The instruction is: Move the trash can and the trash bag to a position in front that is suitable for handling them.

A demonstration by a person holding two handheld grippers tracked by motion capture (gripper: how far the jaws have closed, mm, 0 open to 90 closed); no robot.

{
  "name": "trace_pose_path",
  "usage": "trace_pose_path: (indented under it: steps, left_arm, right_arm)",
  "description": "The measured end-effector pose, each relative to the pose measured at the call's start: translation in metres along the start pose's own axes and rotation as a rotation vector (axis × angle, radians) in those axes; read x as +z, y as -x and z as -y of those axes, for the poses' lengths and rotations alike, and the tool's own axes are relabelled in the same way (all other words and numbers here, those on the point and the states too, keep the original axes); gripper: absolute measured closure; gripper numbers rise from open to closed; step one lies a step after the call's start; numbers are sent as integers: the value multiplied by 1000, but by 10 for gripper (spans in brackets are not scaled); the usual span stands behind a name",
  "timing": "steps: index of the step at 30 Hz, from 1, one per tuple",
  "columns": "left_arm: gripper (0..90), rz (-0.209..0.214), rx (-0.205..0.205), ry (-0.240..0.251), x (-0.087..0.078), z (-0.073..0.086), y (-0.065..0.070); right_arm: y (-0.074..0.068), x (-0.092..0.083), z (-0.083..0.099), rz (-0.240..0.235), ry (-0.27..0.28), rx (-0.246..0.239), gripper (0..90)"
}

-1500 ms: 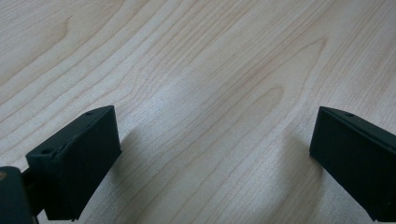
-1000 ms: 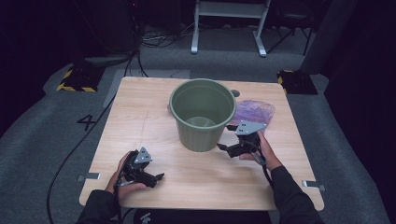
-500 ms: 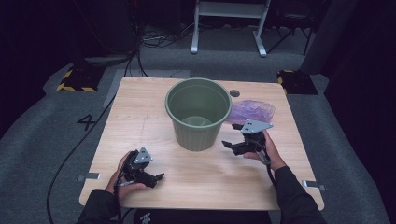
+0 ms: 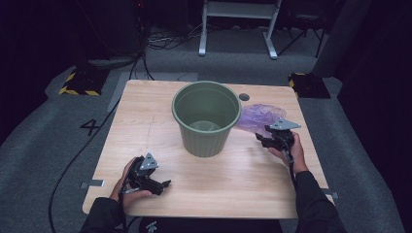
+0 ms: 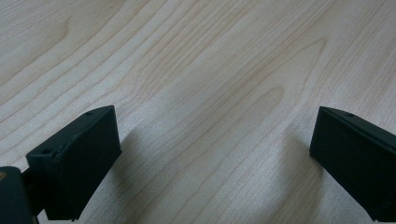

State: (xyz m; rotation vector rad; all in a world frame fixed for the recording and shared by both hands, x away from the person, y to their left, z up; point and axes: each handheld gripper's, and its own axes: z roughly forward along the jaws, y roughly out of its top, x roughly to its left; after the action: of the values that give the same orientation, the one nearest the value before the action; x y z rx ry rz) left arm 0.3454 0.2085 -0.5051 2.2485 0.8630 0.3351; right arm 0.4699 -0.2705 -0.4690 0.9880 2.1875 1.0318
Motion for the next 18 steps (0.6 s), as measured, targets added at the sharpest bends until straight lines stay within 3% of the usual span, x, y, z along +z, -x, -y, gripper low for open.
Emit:
trace_pose_path:
  steps: [3, 8, 11, 18]
  left_arm:
    - [14, 0, 0, -1, 0, 0, 0]
    - [13, 0, 0, -1, 0, 0, 0]
    - [13, 1, 1, 0, 0, 0, 0]
    - [13, 1, 0, -1, 0, 0, 0]
  right_arm:
    - [10, 3, 5, -2, -10, 46, 447]
    - [5, -3, -2, -57, 65, 52, 308]
    - [-7, -4, -12, -109, 81, 34, 275]
    - [-50, 2, -39, -229, 115, -60, 258]
